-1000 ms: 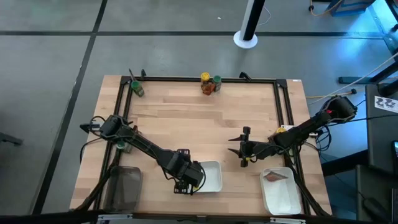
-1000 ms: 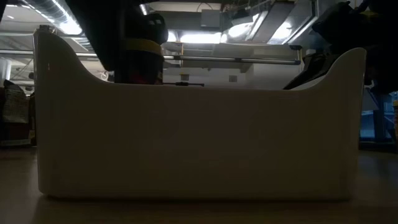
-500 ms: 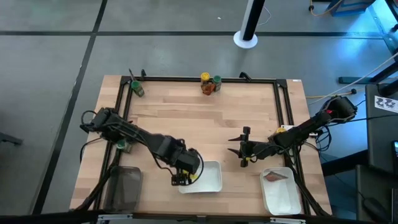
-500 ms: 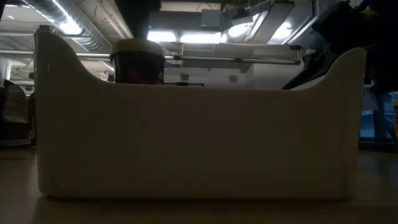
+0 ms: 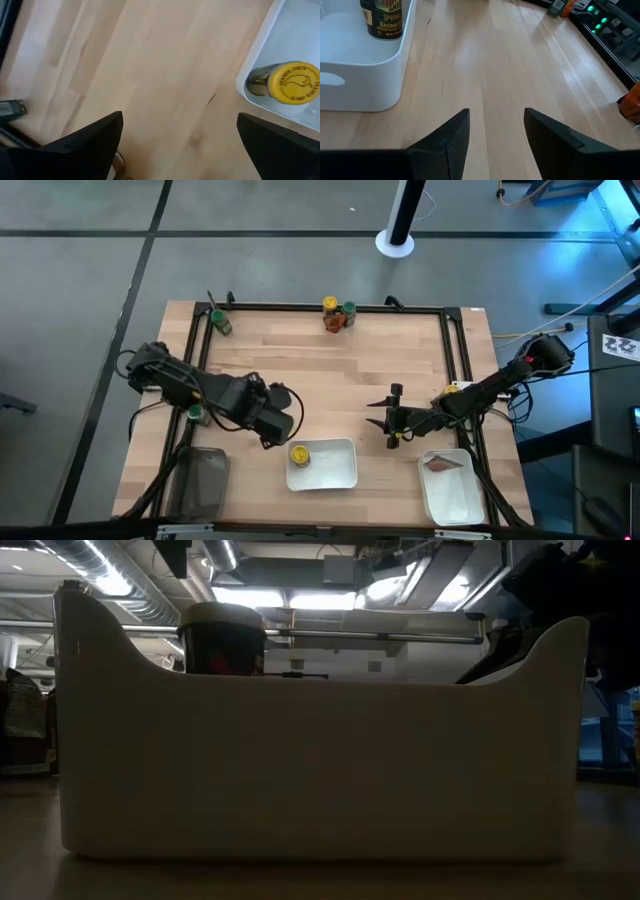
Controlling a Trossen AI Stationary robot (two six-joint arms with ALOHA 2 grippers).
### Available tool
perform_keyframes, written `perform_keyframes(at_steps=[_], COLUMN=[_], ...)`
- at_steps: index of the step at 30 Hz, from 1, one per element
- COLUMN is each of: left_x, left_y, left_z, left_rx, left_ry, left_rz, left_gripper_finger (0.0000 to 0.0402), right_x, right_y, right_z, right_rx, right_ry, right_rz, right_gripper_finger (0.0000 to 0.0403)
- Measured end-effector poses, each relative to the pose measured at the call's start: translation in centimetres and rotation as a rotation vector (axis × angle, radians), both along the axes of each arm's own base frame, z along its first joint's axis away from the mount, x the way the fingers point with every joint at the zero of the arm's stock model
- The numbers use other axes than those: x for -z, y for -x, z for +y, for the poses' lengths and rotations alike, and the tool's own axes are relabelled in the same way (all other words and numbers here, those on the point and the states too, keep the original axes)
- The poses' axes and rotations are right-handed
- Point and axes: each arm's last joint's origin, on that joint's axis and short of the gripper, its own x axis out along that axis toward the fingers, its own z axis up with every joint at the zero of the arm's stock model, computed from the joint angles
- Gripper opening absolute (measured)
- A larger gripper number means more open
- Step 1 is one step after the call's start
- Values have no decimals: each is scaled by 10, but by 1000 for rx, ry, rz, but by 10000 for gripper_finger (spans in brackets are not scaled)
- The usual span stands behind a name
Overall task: Sort spices by type
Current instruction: Put the bottom left brown seasoning bag into the right white bin
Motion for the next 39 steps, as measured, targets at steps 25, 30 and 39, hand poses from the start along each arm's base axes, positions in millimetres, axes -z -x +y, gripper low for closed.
perform_keyframes(at_steps=[25, 30, 39], left_x=[33, 37, 54], left_y=[9, 35, 82], left_z=[38, 55, 77], left_rx=[-214, -277, -463], left_ry=[-18, 6, 77], left_rz=[156, 181, 221], left_gripper_finger=[375, 375, 358], right_x=[1, 1, 2], right_y=[0, 1, 1], right_z=[0, 0, 0], right_rx=[6, 6, 12], right_ry=[-8, -5, -15], right_rz=[6, 13, 13], right_gripper_finger=[189, 189, 189])
